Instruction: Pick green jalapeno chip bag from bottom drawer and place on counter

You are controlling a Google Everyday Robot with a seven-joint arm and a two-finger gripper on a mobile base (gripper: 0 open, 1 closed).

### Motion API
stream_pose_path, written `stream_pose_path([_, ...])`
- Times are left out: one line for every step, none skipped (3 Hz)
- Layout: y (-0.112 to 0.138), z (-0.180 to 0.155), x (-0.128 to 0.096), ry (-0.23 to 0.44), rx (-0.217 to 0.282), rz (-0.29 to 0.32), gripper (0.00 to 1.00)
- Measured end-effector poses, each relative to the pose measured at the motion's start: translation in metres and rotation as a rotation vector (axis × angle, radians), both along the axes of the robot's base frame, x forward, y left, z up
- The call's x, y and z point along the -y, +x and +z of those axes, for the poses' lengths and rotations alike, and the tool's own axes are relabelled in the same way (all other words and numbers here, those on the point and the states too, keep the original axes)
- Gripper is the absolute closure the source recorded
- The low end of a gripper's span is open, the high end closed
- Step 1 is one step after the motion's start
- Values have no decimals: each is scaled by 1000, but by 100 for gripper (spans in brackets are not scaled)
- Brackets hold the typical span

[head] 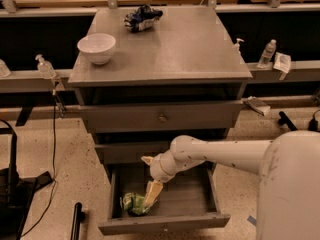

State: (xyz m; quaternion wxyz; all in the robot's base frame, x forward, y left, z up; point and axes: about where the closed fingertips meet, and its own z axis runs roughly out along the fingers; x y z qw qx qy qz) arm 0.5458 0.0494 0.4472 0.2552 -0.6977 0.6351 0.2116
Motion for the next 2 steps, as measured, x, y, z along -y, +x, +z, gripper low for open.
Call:
stream_pose_path([17, -51, -13, -15, -35, -3, 0])
stream_pose_path([33, -99, -48, -41, -85, 19, 0])
